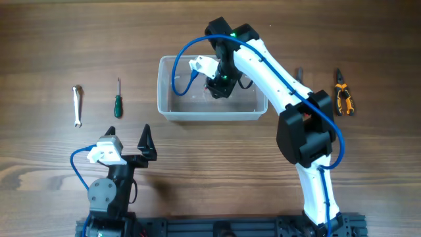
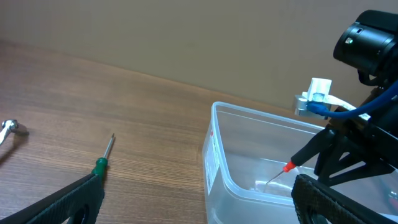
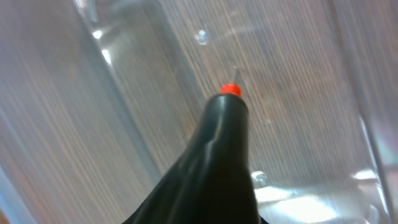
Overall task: Pack container
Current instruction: 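Carry the screwdriver with the right gripper over the container, then release the screwdriver into the container and lift the right gripper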
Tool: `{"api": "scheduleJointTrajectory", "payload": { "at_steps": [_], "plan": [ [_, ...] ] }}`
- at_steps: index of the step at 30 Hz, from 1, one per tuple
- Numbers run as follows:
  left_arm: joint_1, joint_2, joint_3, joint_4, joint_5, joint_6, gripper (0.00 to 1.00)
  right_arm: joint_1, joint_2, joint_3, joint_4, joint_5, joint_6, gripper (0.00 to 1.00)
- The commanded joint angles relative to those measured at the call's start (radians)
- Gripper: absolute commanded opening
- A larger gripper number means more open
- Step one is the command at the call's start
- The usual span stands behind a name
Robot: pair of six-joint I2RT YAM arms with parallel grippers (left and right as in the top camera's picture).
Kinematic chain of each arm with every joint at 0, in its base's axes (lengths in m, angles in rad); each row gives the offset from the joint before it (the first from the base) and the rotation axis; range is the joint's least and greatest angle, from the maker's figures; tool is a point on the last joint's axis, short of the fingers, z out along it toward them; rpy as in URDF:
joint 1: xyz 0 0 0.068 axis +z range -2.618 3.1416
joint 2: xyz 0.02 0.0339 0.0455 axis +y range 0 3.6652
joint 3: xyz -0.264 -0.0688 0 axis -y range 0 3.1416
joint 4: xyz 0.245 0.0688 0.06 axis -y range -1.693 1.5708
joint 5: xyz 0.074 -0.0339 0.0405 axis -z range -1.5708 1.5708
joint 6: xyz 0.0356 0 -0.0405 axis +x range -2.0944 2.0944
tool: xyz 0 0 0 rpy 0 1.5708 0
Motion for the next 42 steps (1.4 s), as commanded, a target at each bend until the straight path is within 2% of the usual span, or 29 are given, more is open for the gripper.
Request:
{"api": "scheduleJointTrajectory", "payload": {
  "at_steps": [1,8,18,22,24,27,29,33,38,42],
  "plan": [
    [0.005,-0.006,-0.005,0.003,0.012,0.009,1.00,-0.002,0.008,-0.004,-0.010,0.109,0.049,0.24],
    [0.005,-0.006,-0.005,0.003,0.012,0.009,1.00,-0.006,-0.032,0.050,-0.038,0.223,0.072,0.26],
    [0.005,-0.006,-0.005,0.003,0.012,0.009,1.00,-0.015,-0.177,0.186,-0.067,0.318,0.101,0.38],
    [0.005,-0.006,-0.005,0.003,0.012,0.009,1.00,-0.022,-0.249,0.257,-0.074,0.348,0.138,0.56],
    [0.005,-0.006,-0.005,0.003,0.012,0.009,1.00,-0.045,-0.306,0.272,-0.076,0.356,0.177,0.74],
    [0.005,-0.006,-0.005,0.003,0.012,0.009,1.00,-0.100,-0.370,0.272,-0.095,0.359,0.232,0.86],
    [0.005,-0.006,-0.005,0.003,0.012,0.009,1.00,-0.180,-0.425,0.272,-0.135,0.364,0.265,1.00],
    [0.005,-0.006,-0.005,0.003,0.012,0.009,1.00,-0.336,-0.481,0.272,-0.220,0.365,0.311,1.00],
    [0.005,-0.006,-0.005,0.003,0.012,0.009,1.00,-0.512,-0.487,0.259,-0.306,0.213,0.342,1.00],
    [0.005,-0.006,-0.005,0.003,0.012,0.009,1.00,-0.634,-0.486,0.163,-0.274,0.214,0.390,1.00]
  ]
}}
